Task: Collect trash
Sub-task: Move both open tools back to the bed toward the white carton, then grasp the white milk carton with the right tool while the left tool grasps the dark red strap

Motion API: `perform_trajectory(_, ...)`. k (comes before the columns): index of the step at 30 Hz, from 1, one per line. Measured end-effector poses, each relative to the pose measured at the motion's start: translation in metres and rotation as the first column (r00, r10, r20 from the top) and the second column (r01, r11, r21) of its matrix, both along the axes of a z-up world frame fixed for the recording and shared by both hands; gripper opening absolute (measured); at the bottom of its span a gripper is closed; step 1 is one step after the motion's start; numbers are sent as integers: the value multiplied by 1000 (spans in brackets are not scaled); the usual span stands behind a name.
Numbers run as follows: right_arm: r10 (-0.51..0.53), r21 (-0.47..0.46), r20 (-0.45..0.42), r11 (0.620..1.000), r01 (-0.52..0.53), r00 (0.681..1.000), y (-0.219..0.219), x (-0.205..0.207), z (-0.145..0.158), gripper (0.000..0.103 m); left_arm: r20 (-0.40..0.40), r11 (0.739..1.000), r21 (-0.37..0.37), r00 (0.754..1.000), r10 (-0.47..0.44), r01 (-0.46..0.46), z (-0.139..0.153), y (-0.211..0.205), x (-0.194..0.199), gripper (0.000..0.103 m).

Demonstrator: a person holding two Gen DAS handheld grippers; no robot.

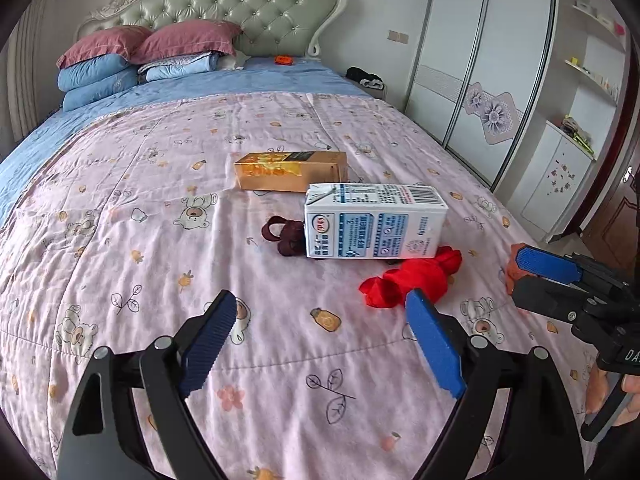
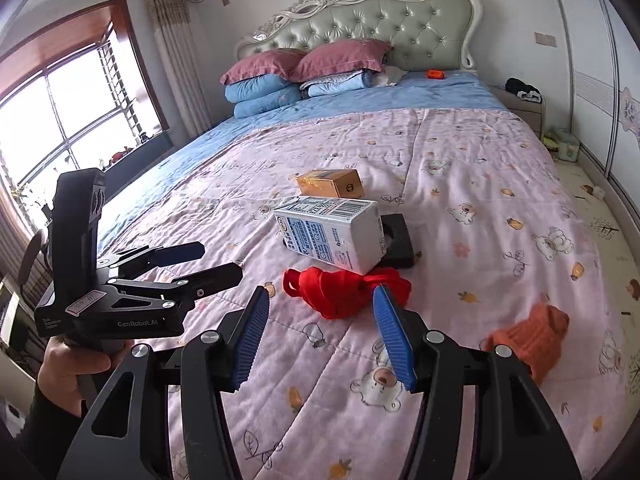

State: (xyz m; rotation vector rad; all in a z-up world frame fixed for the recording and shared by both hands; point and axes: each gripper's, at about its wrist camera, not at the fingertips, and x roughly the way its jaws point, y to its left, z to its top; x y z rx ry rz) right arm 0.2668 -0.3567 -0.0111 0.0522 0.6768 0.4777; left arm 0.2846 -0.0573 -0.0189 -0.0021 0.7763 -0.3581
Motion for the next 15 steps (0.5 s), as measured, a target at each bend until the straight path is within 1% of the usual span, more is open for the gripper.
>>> perform_trajectory(3, 25, -39, 16, 999, -25, 1000, 8, 16, -4, 55, -6, 1000, 9, 1000, -24, 24, -4, 6, 21, 88)
perform_trajectory(5, 45, -59, 16, 997, -44, 999, 12, 28, -7, 58, 16, 998, 30, 999, -48, 48, -3, 9, 32, 92)
perform_trajectory(7, 48, -90, 22, 995, -46, 999, 13, 41, -9, 60, 15, 998, 24, 998, -65, 64, -3, 12, 45, 93)
perform_trajectory(9, 55, -110, 28, 993, -52, 998, 14, 52, -10, 61, 4, 997, 12, 998, -70, 70, -6, 13, 55, 93)
perform_trajectory(11, 64, -110, 32, 992, -60, 997, 13, 62, -11, 68, -1, 997, 8, 997, -82, 82, -11, 11, 61, 93)
perform_trajectory(13, 68, -116, 43, 991, -63, 997, 13, 72, -12, 72, 5, 996, 9, 996, -93, 93, -17, 10, 64, 93)
perform_trajectory(15, 79, -122, 40, 990, -74, 996, 14, 84, -13, 75, -10, 995, 0, 995, -102, 102, -24, 10, 68, 93)
